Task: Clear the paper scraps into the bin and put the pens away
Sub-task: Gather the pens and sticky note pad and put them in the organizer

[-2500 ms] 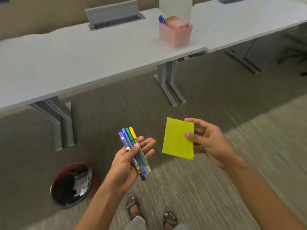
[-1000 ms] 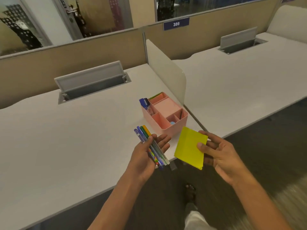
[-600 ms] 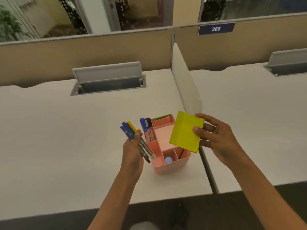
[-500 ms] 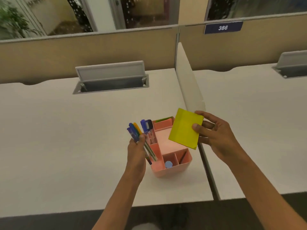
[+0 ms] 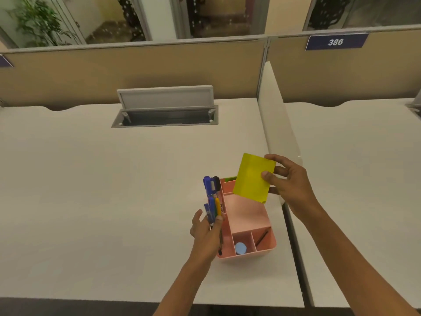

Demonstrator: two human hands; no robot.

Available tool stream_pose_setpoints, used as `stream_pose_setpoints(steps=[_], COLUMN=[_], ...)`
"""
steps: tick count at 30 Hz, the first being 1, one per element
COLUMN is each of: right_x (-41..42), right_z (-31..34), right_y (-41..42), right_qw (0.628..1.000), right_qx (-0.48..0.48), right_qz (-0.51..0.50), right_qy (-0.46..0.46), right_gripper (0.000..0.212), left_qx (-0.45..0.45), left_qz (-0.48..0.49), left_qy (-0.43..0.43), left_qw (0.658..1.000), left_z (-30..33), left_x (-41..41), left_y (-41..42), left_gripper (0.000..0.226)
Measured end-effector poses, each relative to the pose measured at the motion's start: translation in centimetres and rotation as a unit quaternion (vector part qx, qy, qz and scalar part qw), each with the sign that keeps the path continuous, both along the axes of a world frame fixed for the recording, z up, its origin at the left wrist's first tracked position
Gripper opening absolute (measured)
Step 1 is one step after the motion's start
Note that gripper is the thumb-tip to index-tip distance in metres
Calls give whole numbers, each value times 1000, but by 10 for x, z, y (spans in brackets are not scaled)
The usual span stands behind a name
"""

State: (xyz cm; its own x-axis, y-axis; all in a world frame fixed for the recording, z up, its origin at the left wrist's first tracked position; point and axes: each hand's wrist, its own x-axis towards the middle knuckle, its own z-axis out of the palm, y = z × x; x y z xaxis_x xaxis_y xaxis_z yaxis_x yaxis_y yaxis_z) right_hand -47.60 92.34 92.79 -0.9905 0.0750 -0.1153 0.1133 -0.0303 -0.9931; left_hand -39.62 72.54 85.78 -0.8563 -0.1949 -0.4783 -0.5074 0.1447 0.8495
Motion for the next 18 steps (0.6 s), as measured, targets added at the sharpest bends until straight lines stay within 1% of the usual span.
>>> stream_pose_setpoints(steps=[4,6,8,12,18], right_x=[-20,-29,-37,-48,-50], right_z=[1,1,-1,-16,-39], right_y=[-1,-4,-8,-18,-23], right_qw=[996,994,993,990,982], right_qx=[75,82,82,97,131], right_qz=[2,9,20,66,95], right_qy=[48,67,79,82,93], right_gripper=[36,35,34,25,17], left_qx=[14,18,1,-43,-68], left_qz=[-7,-16,-27,-20,21], left_qy=[-1,21,53,92,69], left_qw=[1000,999,998,995,995], left_z=[-2,-2,-1,-5,-9], left_x=[6,8,8,4,1], left_y=[-2,-1,-1,-4,-6], left_gripper=[54,46,36,34,51])
